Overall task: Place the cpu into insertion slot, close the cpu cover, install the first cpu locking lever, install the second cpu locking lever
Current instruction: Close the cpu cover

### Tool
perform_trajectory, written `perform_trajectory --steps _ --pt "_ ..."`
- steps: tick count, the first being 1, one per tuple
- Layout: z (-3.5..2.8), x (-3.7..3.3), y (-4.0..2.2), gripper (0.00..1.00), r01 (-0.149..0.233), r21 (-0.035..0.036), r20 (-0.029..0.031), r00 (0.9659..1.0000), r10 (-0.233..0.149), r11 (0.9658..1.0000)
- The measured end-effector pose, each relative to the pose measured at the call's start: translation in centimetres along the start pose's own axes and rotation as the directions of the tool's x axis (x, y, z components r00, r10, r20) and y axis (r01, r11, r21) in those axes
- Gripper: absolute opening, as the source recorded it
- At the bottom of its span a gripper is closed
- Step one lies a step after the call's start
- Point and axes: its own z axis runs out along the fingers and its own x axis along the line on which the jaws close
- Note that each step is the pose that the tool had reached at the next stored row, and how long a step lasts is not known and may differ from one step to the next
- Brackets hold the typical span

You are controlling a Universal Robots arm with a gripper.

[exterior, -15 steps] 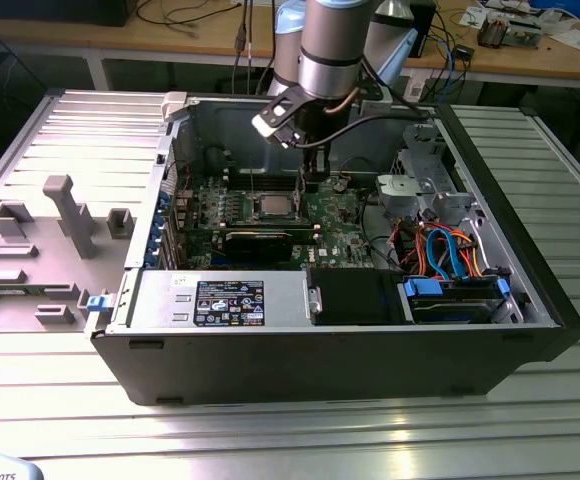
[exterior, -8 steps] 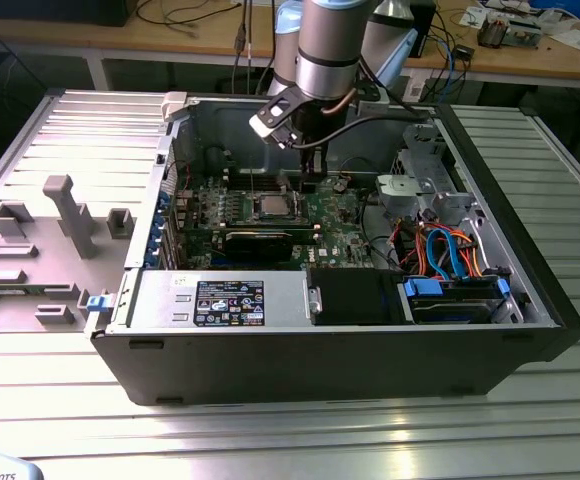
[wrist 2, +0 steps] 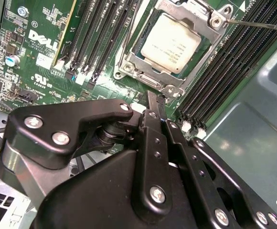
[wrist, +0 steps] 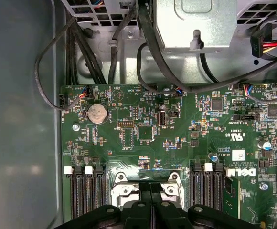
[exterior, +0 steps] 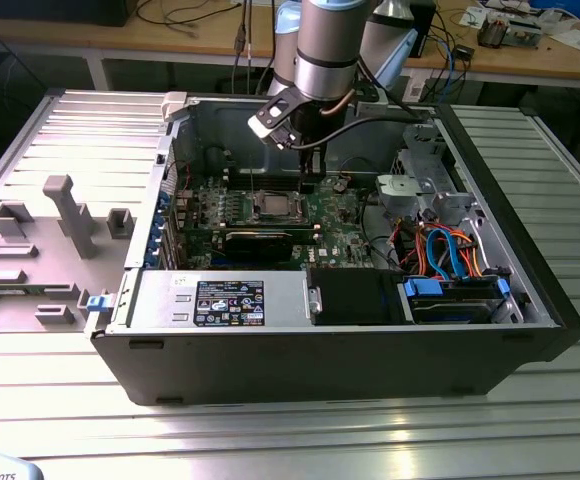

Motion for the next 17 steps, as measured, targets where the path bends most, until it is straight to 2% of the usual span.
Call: perform_trajectory --steps 10,11,12,17 --pt "0.06 0.01 -0.09 0.11 0.000 -0.0002 -0.0002 1.0000 0.000 1.0000" --pt "0.10 0.00 -0.24 0.11 0.000 -0.0003 -0.0002 1.0000 0.000 1.0000" --pt "0.20 -0.01 -0.73 0.11 0.001 -0.0001 0.0001 1.0000 -0.001 1.0000" --pt "0.71 -0.03 -2.16 0.11 0.009 0.0000 0.0002 1.0000 -0.009 1.0000"
